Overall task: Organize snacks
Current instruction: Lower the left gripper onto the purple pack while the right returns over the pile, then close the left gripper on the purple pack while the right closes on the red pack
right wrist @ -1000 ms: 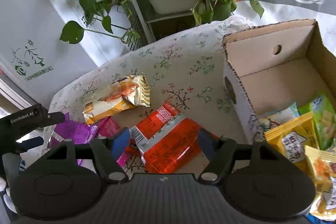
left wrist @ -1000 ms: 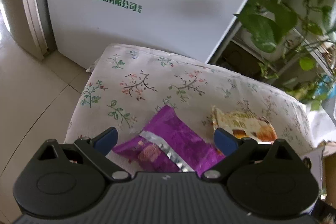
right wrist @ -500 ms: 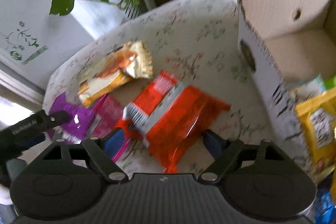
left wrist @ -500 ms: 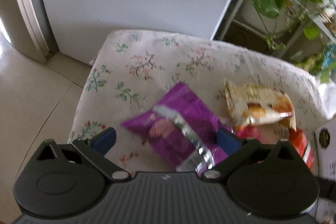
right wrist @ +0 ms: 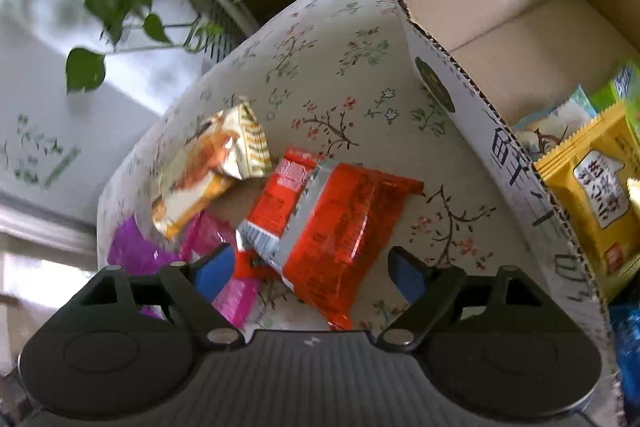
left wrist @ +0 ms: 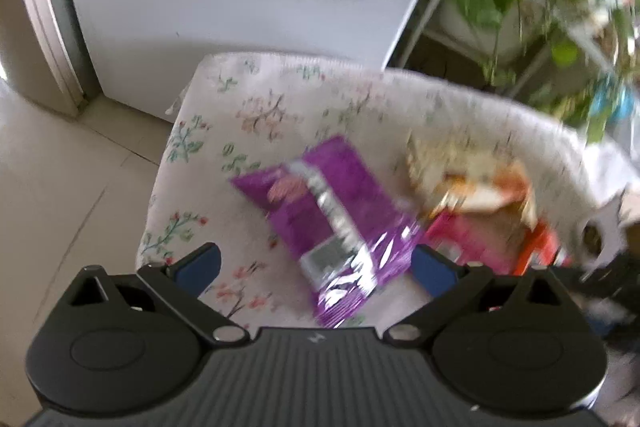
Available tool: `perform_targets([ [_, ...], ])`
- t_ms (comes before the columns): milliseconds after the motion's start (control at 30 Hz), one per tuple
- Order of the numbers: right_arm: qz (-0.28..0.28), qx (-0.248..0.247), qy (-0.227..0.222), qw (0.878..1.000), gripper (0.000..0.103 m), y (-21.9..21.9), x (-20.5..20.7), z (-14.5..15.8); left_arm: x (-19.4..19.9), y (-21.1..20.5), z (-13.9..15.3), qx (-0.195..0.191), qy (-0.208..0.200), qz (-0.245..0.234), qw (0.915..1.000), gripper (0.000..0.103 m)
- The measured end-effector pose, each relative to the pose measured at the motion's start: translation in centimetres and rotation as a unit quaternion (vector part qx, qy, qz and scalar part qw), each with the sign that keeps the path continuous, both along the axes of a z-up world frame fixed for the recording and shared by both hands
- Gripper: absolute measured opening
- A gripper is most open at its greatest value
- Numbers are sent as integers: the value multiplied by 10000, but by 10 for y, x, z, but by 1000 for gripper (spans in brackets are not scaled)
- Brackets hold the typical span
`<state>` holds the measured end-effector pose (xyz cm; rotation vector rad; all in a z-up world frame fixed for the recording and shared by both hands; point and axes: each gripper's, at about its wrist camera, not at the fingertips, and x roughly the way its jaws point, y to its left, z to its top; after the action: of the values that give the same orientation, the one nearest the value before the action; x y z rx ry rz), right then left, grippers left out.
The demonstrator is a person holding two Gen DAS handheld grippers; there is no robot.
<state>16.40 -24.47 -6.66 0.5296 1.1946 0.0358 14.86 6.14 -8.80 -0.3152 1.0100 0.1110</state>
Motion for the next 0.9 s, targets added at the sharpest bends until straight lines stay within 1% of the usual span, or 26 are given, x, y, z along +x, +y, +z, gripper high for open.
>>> perform_targets([
  [100, -171, -31, -36, 9998, 88, 4, 5, -2, 9, -4, 3, 6, -14, 193, 9998, 101],
  [233, -252, -301, -87, 9992, 90, 16, 8, -5, 22, -12, -6, 249, 151, 553, 9980, 101],
  [267, -241, -348, -110, 9990, 91, 17, 8, -5, 25, -13, -8, 254, 164, 605, 9977, 101],
  [333, -254, -453, -140, 9986, 92, 21, 10, -6, 30, -16, -10, 288, 179, 665, 9972, 101],
  [433, -241, -623, -179, 9976, 93, 24, 11, -8, 34, -20, -16, 509, 238, 778, 9954, 102],
  [533, -172, -778, -228, 9966, 93, 29, 13, -10, 38, -20, -24, 588, 327, 923, 9935, 102],
  [600, -97, -867, -261, 9958, 93, 31, 14, -11, 38, -19, -29, 601, 381, 927, 9931, 102],
  [633, -35, -909, -272, 9955, 91, 31, 14, -11, 36, -20, -30, 693, 357, 909, 9928, 102],
  [733, 159, -982, -326, 9945, 87, 30, 13, -10, 32, -21, -31, 963, 367, 673, 9924, 96],
  [800, 215, -957, -357, 9945, 83, 27, 12, -9, 27, -20, -29, 982, 310, 575, 9930, 91],
  [833, 262, -945, -367, 9945, 82, 26, 12, -8, 25, -19, -27, 986, 308, 520, 9933, 87],
  [867, 309, -946, -362, 9944, 77, 26, 13, -8, 24, -19, -25, 999, 315, 476, 9934, 83],
  [900, 362, -985, -354, 9939, 76, 27, 13, -7, 23, -19, -24, 988, 306, 443, 9937, 80],
])
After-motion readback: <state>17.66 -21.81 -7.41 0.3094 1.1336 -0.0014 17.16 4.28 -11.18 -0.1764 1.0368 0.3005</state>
